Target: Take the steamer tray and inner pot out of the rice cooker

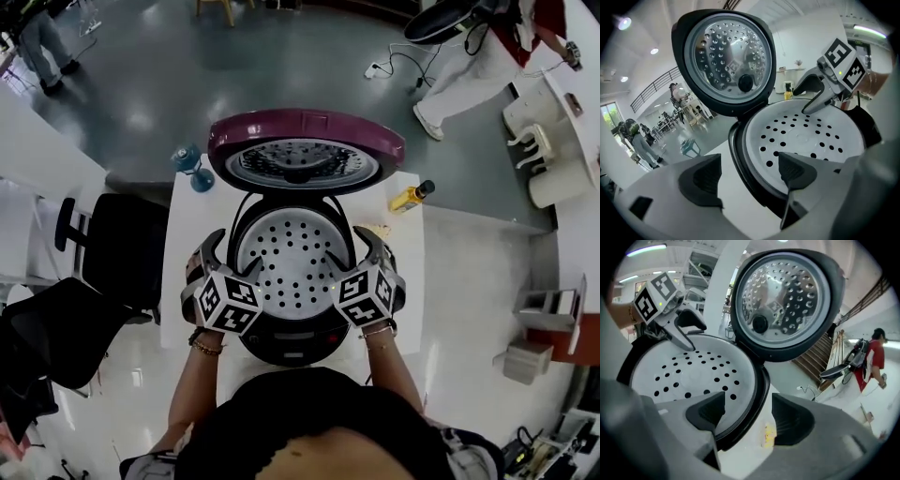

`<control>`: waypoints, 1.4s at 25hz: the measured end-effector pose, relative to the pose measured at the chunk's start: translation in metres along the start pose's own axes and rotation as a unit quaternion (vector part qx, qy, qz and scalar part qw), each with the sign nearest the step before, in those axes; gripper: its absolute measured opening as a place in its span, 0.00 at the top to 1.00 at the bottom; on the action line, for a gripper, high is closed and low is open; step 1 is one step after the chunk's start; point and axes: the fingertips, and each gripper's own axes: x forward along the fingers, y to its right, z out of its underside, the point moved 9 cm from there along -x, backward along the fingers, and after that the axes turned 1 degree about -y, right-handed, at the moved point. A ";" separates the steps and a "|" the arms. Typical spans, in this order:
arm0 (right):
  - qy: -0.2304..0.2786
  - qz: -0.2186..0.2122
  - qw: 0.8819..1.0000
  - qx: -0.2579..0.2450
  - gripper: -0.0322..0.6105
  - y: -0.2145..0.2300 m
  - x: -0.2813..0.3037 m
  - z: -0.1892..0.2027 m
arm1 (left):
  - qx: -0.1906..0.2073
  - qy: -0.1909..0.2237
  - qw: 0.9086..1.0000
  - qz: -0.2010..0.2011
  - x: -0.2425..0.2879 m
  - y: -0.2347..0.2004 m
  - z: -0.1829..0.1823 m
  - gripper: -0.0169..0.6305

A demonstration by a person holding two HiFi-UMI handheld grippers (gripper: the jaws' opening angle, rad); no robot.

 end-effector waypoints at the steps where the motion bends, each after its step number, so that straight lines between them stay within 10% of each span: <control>1: -0.009 -0.002 1.000 -0.015 0.47 -0.001 0.002 0.000 | 0.001 -0.002 1.000 -0.001 0.001 0.001 -0.001 0.39; 17: -0.010 0.022 0.999 -0.041 0.76 -0.001 -0.004 -0.014 | 0.040 -0.037 0.999 0.002 -0.002 0.005 -0.019 0.77; 29: 0.138 0.077 0.986 0.050 0.84 0.019 -0.071 -0.033 | 0.031 0.046 0.997 -0.045 -0.061 0.007 -0.049 0.79; 35: 0.239 0.102 0.959 0.115 0.87 0.031 -0.109 -0.018 | 0.043 0.104 0.992 -0.052 -0.086 0.020 -0.070 0.81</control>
